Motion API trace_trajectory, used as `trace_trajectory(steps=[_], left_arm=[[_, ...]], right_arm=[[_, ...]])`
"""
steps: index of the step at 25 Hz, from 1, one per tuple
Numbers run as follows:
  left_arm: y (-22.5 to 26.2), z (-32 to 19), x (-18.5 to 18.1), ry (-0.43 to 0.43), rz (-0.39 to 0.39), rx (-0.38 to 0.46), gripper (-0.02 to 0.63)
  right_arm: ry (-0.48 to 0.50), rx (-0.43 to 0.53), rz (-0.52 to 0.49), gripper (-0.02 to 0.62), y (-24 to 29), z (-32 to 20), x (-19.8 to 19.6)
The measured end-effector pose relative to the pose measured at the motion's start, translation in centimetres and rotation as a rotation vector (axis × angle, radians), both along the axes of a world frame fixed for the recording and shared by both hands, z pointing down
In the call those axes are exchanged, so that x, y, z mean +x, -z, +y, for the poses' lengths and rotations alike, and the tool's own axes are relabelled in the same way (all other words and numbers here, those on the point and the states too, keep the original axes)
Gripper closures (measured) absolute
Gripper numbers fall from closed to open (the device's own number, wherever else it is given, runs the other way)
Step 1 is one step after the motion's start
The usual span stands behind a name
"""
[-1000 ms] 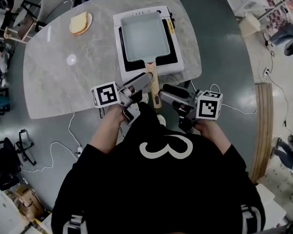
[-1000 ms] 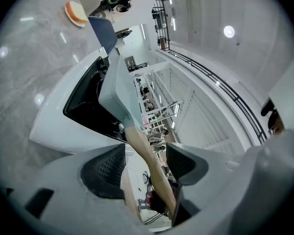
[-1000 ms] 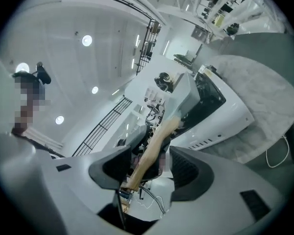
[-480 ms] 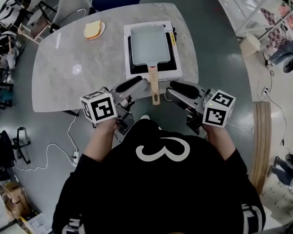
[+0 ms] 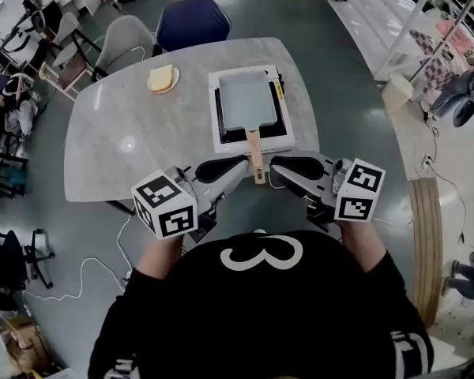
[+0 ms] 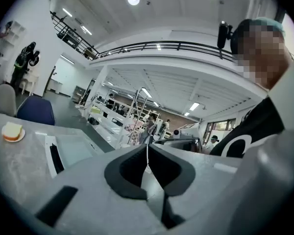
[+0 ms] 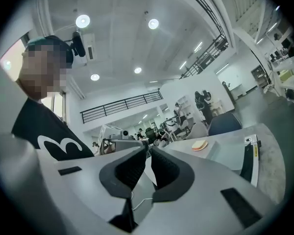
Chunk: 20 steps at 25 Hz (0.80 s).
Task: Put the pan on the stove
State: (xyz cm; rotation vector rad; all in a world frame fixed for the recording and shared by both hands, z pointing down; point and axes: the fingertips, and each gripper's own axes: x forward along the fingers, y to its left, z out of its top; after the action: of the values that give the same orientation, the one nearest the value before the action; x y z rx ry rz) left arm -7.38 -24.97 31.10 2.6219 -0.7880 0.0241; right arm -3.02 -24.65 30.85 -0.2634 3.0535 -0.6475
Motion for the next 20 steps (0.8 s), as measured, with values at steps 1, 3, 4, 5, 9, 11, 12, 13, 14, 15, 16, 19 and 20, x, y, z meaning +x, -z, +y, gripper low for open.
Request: trace_trajectory(steps=[1, 3, 4, 5, 9, 11, 12, 13, 14, 15, 16, 19, 20], left_arm=[[0.3, 0.6, -0.1, -0.004, -0.001, 0.009, 0.584], [1.0, 1.8, -0.6, -0.008, 0.002, 0.026, 0.586], [1.3, 2.3, -0.8, -0.008, 0.008, 0.036, 0.586], [1.7, 2.9, -1.0, -0.008, 0.018, 0.046, 0.586], [2.5, 5.7, -1.2, -0.041, 0.054, 0.08, 0.587], [2.8, 7.4, -1.1, -0.069, 0.046, 0.106, 0.588], [2.9, 8.1, -1.2, -0.073, 0.042, 0.112, 0.587], [2.9, 8.7, -1.4, -0.074, 0.042, 0.113, 0.586], [2.7, 9.2, -1.6, -0.076, 0.048, 0.108, 0.586], [2.6, 9.7, -1.8, -0.079, 0.057, 0.101, 0.586], [2.5, 10.2, -1.9, -0.081, 0.067, 0.098, 0.586], [2.5, 12.0, -2.3, -0.075, 0.078, 0.104, 0.586], [2.6, 12.5, -2.5, -0.073, 0.079, 0.107, 0.586]], right_arm=[[-0.003, 0.001, -0.008, 0.557, 0.4, 0.5, -0.2], [-0.012, 0.008, -0.034, 0.563, 1.3, 1.7, -0.6], [-0.016, 0.012, -0.05, 0.566, 1.7, 2.3, -0.8], [-0.021, 0.017, -0.062, 0.571, 2.0, 3.0, -0.9], [-0.054, 0.048, -0.053, 0.58, 2.0, 6.0, -1.3], [-0.073, 0.041, -0.076, 0.581, 2.4, 7.4, -1.5], [-0.083, 0.038, -0.083, 0.581, 2.6, 8.0, -1.6], [-0.092, 0.037, -0.084, 0.581, 2.6, 8.6, -1.7], [-0.099, 0.036, -0.08, 0.581, 2.6, 9.2, -1.8], [-0.104, 0.034, -0.076, 0.581, 2.5, 9.7, -1.8], [-0.11, 0.032, -0.073, 0.581, 2.4, 10.2, -1.8], [-0.121, 0.028, -0.06, 0.581, 2.0, 12.0, -2.1], [-0.122, 0.027, -0.055, 0.581, 1.9, 12.5, -2.3]])
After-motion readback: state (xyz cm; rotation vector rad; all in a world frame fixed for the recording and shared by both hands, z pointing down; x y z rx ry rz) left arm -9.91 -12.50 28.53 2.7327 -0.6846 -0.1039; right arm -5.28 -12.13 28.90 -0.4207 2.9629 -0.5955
